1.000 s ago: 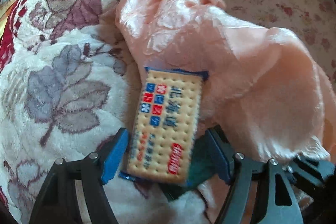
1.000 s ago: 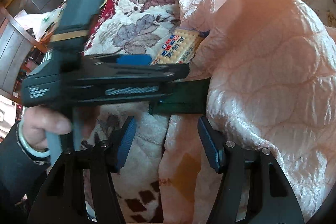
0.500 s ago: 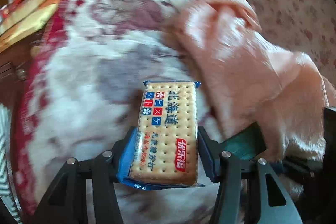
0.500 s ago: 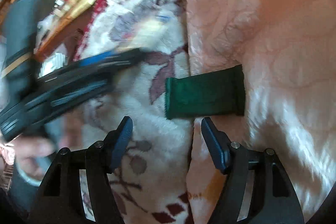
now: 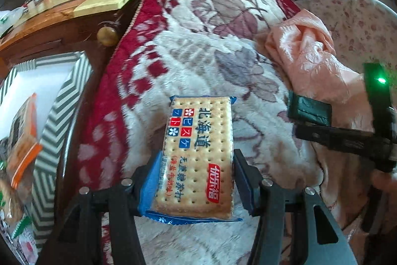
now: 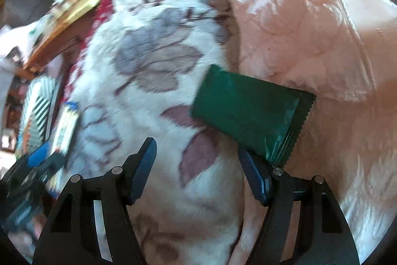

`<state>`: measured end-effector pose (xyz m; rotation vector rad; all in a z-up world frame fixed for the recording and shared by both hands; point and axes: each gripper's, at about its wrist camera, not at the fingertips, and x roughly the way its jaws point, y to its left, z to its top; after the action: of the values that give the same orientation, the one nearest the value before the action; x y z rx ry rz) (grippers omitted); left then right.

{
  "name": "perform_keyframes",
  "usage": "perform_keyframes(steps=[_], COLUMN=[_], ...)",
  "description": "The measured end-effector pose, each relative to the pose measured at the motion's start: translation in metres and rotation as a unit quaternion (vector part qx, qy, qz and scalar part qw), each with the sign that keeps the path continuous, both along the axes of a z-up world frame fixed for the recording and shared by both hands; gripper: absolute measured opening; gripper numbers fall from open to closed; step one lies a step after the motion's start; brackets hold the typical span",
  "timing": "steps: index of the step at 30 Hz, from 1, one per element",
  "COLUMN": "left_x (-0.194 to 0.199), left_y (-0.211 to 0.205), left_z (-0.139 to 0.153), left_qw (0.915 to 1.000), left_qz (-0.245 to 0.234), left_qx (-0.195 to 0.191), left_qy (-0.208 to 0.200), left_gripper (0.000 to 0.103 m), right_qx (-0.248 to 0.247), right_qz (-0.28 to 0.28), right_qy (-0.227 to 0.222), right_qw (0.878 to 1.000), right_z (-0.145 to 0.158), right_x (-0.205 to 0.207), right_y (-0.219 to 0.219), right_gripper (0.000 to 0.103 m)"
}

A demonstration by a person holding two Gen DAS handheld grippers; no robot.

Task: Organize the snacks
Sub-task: 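Grasp the dark green packet with the right gripper while the left holds the cracker pack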

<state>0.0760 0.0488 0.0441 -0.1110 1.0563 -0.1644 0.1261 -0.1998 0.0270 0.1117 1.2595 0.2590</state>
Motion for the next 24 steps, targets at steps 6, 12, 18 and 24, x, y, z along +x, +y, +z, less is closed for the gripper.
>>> perform_keyframes(steps=[6,12,18,24], left_x=[-0.004,-0.007,-0.008,-0.004], left_y=[0.004,0.001,-0.002,-0.006], left_z=[-0.002,-0.001,-0.003,-0.008], left_qw=[0.9998,0.9999,0.9998,0.9999], left_qz=[0.006,0.004,0.003,0.004], left_qx=[-0.018,-0.017,-0.017,-0.008], left_qy=[0.004,0.002,0.005,0.012], left_gripper=[0.058,0.058,0.058,0.058], right_qx=[-0.076,-0.101,-0.148,-0.180], right_qz=[0.120,0.247,0.213,0.208], right_qy=[-0.027,0.038,-0.026,-0.020], right_qw=[0.990,0.963,0.965,0.961], right_z=[0.021,0.023,0.044,0.020], right_x=[-0.008,-0.009,0.003,0.035], right_y=[-0.001,0.022,0.004,-0.007], right_gripper=[0.068,0.068,0.068,0.068])
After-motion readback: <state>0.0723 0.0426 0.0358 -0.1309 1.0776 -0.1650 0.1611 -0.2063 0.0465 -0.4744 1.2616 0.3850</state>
